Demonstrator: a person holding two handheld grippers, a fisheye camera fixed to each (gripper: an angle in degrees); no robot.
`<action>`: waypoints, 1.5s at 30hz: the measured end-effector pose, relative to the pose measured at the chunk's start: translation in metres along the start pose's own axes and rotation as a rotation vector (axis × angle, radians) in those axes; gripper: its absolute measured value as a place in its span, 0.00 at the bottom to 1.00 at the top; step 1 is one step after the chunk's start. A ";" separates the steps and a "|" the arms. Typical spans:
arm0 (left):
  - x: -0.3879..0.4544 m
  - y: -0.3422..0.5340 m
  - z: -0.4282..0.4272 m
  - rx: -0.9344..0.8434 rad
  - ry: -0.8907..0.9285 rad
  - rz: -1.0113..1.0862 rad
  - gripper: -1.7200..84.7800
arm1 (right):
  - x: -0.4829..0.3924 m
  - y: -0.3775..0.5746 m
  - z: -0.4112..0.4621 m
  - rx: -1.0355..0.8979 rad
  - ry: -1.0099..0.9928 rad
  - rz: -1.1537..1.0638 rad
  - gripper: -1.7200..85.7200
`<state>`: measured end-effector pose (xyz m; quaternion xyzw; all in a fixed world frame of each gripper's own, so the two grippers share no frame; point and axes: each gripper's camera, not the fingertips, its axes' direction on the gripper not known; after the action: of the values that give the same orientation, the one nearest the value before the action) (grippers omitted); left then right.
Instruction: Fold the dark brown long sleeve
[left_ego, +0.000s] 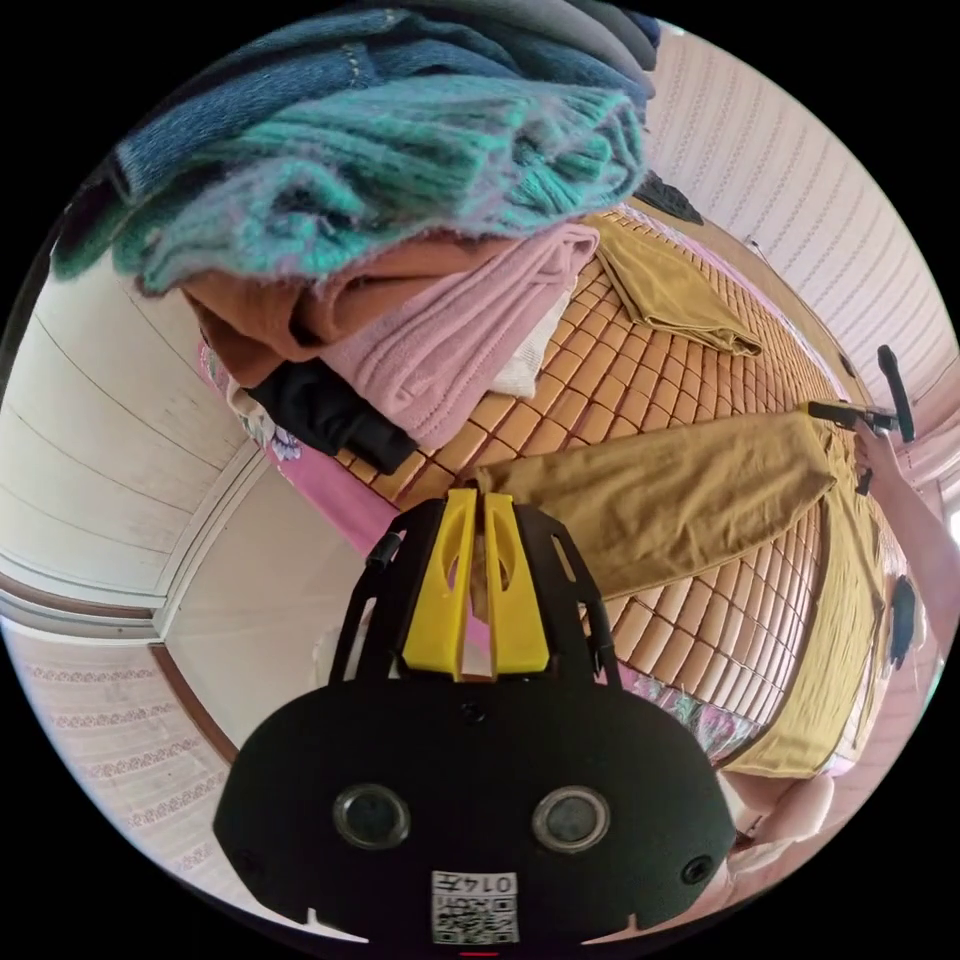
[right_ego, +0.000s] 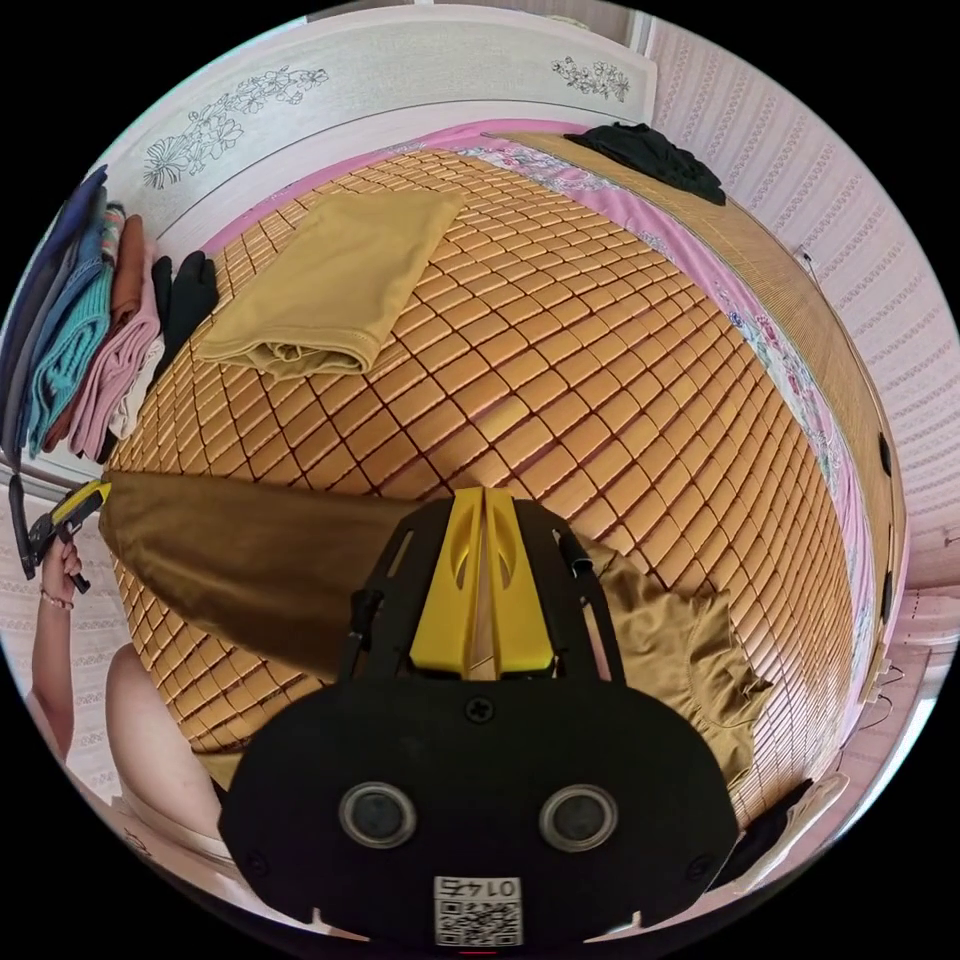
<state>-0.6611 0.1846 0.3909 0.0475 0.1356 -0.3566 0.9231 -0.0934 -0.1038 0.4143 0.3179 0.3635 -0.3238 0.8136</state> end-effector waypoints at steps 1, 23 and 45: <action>0.006 -0.001 -0.001 0.019 -0.024 0.000 0.02 | 0.000 0.001 0.001 -0.001 0.008 -0.002 0.02; 0.221 0.095 -0.088 -0.034 0.325 0.573 0.07 | 0.030 0.520 -0.124 -0.078 -0.043 0.535 0.09; 0.508 -0.104 -0.013 0.038 0.258 0.908 0.09 | 0.195 0.321 -0.057 0.080 0.005 0.407 0.10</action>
<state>-0.3737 -0.2177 0.2353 0.1631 0.2081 0.0895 0.9603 0.2306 0.0697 0.3187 0.4174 0.2806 -0.1662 0.8482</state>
